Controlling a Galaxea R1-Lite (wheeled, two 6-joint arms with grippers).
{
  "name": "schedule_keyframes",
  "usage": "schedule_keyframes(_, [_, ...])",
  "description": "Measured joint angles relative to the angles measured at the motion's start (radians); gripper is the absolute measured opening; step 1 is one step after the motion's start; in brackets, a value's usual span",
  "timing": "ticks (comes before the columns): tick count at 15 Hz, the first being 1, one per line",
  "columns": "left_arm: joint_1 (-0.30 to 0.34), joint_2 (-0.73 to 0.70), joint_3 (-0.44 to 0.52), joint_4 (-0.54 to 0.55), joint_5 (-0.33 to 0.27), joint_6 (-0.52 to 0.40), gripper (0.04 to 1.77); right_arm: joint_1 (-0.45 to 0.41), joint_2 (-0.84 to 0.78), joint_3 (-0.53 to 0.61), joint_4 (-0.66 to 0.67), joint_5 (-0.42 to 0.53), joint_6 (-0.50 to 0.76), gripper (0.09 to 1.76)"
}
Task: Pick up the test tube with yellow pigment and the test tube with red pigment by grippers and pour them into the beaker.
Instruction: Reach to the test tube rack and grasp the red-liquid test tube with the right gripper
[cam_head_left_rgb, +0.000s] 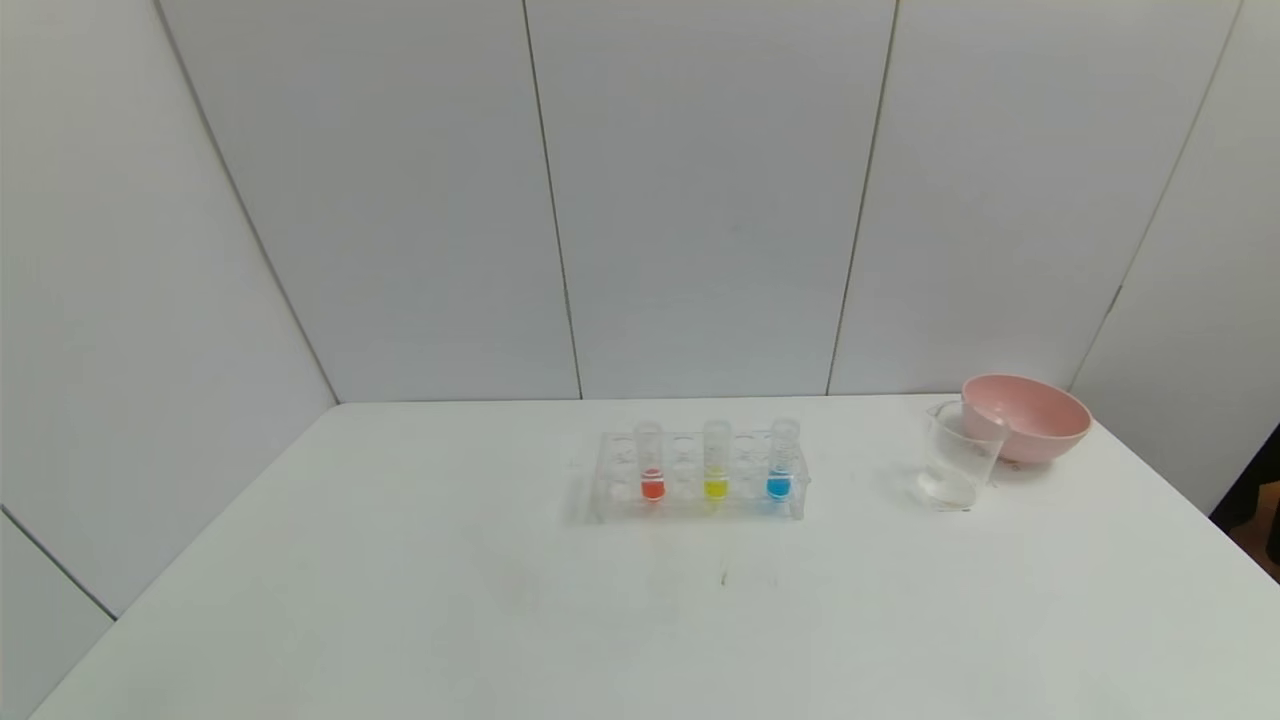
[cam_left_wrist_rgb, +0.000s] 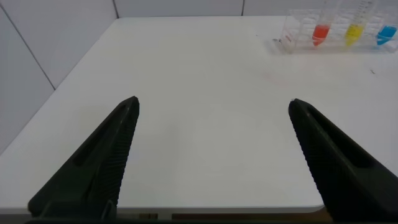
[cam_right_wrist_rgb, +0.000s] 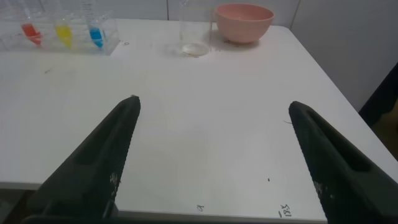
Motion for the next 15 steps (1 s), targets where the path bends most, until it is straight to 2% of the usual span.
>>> schedule_keyframes(15, [0.000,0.000,0.000,0.000,0.000,0.000,1.72,0.000,0.000,0.000,-0.002,-0.004,0.007,1.71])
